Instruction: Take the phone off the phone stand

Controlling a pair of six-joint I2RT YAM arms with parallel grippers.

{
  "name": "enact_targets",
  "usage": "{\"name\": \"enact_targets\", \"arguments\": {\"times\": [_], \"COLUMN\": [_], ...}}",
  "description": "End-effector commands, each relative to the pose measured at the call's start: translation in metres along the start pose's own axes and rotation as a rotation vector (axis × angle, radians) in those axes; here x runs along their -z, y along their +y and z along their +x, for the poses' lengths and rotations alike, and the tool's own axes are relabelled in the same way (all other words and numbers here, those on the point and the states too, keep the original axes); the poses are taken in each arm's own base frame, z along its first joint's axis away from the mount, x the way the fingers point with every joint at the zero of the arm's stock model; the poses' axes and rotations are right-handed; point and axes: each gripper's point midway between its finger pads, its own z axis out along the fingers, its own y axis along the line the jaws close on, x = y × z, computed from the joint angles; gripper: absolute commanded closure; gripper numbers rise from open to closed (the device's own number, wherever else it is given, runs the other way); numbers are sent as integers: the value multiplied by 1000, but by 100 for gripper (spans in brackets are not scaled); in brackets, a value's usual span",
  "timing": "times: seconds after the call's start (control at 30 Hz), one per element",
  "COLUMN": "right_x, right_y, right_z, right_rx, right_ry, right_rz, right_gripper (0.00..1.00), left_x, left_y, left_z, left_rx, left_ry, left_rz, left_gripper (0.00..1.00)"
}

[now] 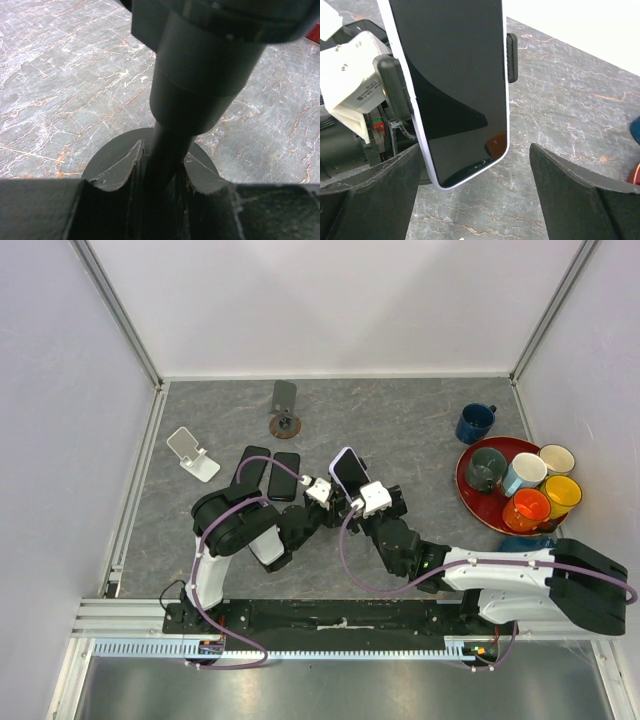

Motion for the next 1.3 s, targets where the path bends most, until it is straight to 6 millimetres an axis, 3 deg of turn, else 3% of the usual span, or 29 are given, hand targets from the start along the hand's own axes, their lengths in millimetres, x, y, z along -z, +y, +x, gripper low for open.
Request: {"name": "enact_targets", "arguments": {"times": [0.0,0.57,0.77,0.97,1.17,1.27], "right_x": [-10,-29,-24,-19,-17,-15], "right_y": [2,13,9,5,5,6], "right_z": [-22,-17,-12,-7,-7,-10], "right_rx": [-23,44,59,81,95,92], "right_ry": [-60,-68,-50,-29,-20,-18], "right_rz": [51,117,114,104,88,66], "right_gripper": [8,21,41,72,94,100], "left_x": [0,-1,-1,-1,0,-1], "left_y": [-8,-9,-10,-9,-7,-7], "left_z": [-13,-10,-9,-9,-8,-9], "left_rx": [107,111,114,114,115,116], "left_ry": [-94,-88,-86,-85,-84,-86], "left_rz": [18,20,20,17,11,8], "left_gripper": [98,98,98,98,98,98]}}
